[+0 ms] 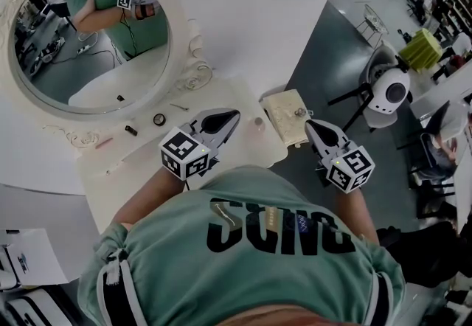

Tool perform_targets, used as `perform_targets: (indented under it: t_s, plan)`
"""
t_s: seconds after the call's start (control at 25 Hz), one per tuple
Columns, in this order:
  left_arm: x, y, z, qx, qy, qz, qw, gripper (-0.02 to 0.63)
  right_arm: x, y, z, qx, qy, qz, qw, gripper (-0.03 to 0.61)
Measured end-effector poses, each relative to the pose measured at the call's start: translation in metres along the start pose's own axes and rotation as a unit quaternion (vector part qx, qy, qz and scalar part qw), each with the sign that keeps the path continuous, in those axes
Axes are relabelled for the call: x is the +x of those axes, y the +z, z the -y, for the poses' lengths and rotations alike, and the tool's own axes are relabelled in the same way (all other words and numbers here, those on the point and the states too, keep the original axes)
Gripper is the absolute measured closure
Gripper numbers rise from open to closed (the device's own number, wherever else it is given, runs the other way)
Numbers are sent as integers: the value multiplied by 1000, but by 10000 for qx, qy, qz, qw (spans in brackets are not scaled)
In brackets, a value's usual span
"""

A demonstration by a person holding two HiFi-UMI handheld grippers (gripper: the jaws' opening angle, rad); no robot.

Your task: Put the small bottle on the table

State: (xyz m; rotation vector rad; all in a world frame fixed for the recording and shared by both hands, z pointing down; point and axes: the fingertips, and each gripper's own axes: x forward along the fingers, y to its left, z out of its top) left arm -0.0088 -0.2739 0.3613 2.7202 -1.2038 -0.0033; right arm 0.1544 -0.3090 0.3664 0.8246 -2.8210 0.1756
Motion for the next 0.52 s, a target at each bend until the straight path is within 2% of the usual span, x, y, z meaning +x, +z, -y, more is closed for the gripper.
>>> perform_targets:
  t_s: [0.52]
  plan:
    - [-2, 1, 2, 7, 6, -12, 10000, 604, -3, -5, -3, -19, 51, 8, 10000, 584]
